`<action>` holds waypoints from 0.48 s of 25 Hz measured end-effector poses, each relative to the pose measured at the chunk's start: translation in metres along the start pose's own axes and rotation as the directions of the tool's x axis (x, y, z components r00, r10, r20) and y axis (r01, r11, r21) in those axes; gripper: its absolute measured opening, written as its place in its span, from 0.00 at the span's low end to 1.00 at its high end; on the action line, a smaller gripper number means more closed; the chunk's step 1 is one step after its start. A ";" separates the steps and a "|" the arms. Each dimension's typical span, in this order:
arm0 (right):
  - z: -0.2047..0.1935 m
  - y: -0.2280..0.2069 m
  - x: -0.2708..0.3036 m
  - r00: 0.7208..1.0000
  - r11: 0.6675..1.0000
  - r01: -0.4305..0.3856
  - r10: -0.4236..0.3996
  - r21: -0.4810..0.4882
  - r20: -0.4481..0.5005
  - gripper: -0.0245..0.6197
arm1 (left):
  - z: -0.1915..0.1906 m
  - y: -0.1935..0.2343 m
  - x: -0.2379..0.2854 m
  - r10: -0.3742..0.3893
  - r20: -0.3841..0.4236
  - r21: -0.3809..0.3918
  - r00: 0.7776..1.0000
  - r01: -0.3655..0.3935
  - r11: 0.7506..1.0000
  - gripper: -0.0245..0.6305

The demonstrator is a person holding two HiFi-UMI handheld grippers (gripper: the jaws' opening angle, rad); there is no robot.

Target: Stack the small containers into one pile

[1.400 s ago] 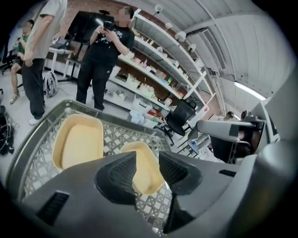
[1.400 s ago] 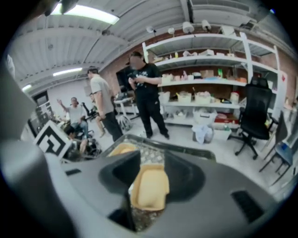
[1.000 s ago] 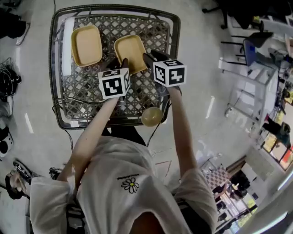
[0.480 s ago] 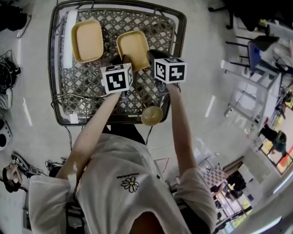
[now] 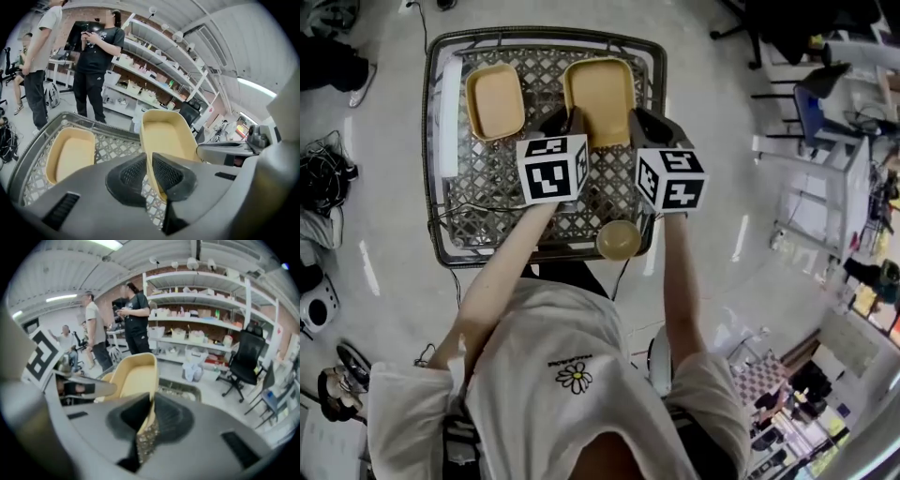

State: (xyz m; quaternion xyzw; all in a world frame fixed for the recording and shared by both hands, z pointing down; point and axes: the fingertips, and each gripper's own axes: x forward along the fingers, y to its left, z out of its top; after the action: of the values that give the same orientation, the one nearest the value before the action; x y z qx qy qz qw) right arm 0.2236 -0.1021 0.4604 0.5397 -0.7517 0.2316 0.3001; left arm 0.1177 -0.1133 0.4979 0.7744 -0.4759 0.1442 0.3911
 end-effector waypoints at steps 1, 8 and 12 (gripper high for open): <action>0.013 0.001 -0.016 0.999 1.000 0.027 -0.026 -0.016 0.037 0.11 | 0.011 -0.009 -0.010 -0.023 0.027 0.013 0.999 0.023 1.000 0.12; 0.091 0.027 -0.114 0.945 0.987 0.155 -0.134 -0.048 0.298 0.11 | 0.096 -0.059 -0.098 -0.143 0.260 0.177 0.955 0.098 0.979 0.12; 0.119 0.046 -0.161 0.897 0.982 0.184 -0.147 -0.048 0.418 0.11 | 0.124 -0.080 -0.152 -0.177 0.373 0.259 0.911 0.080 0.962 0.12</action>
State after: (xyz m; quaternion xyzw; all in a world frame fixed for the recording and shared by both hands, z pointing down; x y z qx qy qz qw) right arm 0.1944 -0.0593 0.2615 0.6248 -0.7587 0.0535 0.1765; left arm 0.0904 -0.0913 0.2887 0.8586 -0.4715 0.0159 0.2006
